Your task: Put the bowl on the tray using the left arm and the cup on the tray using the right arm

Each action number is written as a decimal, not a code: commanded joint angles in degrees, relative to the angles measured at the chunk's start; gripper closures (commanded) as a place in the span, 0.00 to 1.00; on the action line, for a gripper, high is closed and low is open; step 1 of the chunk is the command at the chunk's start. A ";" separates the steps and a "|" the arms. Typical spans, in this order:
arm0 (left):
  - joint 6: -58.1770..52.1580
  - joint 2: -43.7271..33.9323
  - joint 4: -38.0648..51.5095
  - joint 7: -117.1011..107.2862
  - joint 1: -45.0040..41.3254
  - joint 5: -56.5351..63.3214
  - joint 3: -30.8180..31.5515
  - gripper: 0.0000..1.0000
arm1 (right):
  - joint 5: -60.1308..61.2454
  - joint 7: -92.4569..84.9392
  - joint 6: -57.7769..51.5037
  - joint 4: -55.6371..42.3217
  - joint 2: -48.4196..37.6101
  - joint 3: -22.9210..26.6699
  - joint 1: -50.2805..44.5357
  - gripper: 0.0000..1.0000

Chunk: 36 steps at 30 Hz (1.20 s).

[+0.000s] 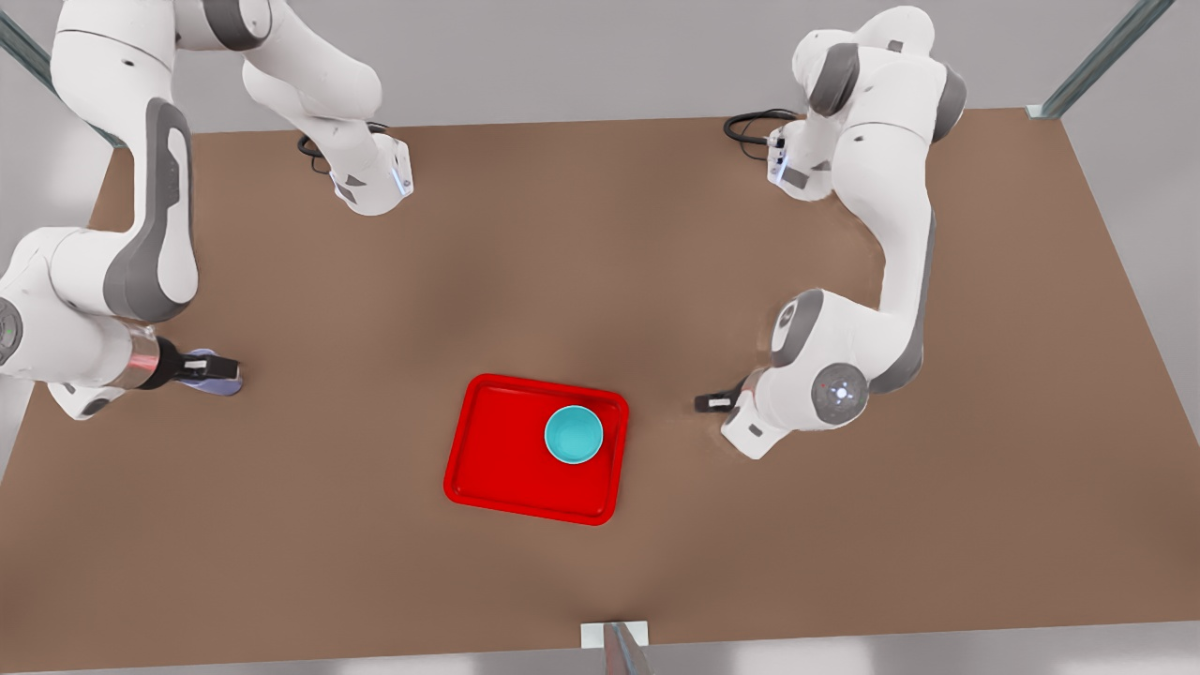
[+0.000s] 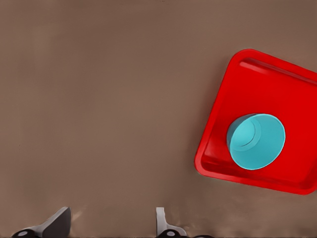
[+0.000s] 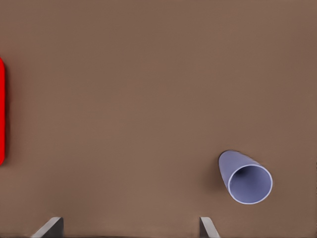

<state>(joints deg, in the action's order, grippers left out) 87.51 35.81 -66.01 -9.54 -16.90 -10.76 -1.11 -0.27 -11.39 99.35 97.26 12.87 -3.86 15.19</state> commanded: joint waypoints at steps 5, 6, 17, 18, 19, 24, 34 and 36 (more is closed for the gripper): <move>-6.74 -12.94 -6.84 8.48 0.12 12.16 -7.59 0.00 | -0.08 -14.88 12.00 10.32 2.60 3.42 10.12 0.00; -5.33 -19.28 -12.56 8.48 4.24 12.78 -3.38 0.00 | -0.08 -16.73 13.50 10.23 4.97 5.09 10.82 0.00; -2.43 -27.63 -20.57 8.31 7.85 12.34 -0.56 0.00 | -0.17 -18.93 21.41 14.89 6.91 6.06 13.02 0.00; -2.43 -27.63 -20.57 8.39 7.85 12.34 -0.56 0.00 | -0.26 -18.76 21.59 14.54 7.43 6.41 12.93 0.00; -2.43 -27.63 -20.57 8.31 7.85 12.34 -0.56 0.00 | -0.35 -18.67 21.94 14.36 7.79 6.41 12.93 0.00; -2.43 -27.02 -20.65 9.18 7.85 12.52 -1.00 0.00 | -0.44 -18.05 23.08 14.36 9.54 6.41 12.85 0.00; -2.34 -26.23 -20.57 9.27 7.85 12.52 -2.40 0.00 | -0.52 -17.00 24.31 14.36 12.09 7.11 12.67 0.34; -2.26 -26.23 -20.57 9.27 7.85 12.52 -2.40 0.00 | -0.52 -17.00 24.40 14.19 12.53 7.03 12.32 0.36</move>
<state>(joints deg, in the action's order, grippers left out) 85.20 9.58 -86.58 -0.26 -9.06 1.75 -3.51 -0.76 -28.44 123.62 111.45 25.42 3.24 27.51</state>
